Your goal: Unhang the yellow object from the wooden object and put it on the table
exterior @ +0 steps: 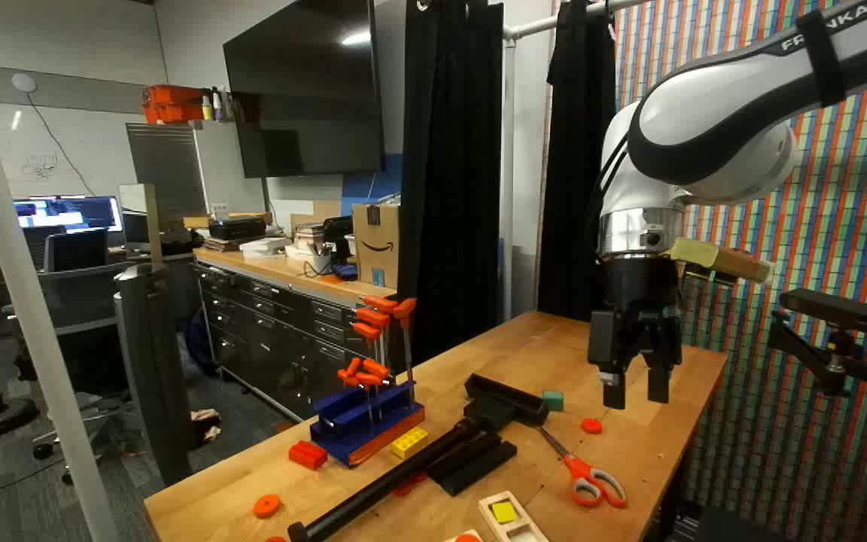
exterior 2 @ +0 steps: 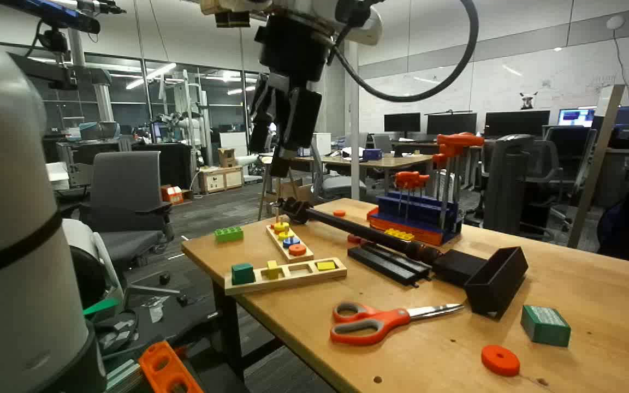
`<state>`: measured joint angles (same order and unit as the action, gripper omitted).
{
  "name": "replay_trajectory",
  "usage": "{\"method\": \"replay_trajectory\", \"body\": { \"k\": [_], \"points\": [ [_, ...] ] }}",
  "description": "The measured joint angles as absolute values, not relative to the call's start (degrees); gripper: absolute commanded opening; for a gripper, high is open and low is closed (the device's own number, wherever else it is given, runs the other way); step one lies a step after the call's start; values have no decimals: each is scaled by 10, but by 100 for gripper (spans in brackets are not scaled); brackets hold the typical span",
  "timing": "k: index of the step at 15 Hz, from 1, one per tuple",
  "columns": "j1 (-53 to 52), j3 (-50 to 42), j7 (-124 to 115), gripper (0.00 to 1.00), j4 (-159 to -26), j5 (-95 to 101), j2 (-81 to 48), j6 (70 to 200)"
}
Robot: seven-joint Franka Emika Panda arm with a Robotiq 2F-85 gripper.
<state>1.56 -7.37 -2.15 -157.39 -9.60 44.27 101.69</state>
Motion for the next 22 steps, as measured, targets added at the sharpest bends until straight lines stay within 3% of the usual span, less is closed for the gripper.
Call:
{"method": "replay_trajectory", "body": {
  "k": [11, 22],
  "points": [
    [14, -68, 12, 100, -1578, -81, 427, 1015],
    [-21, -4, 143, 100, -1519, 70, 41, 1325]
  ]
}}
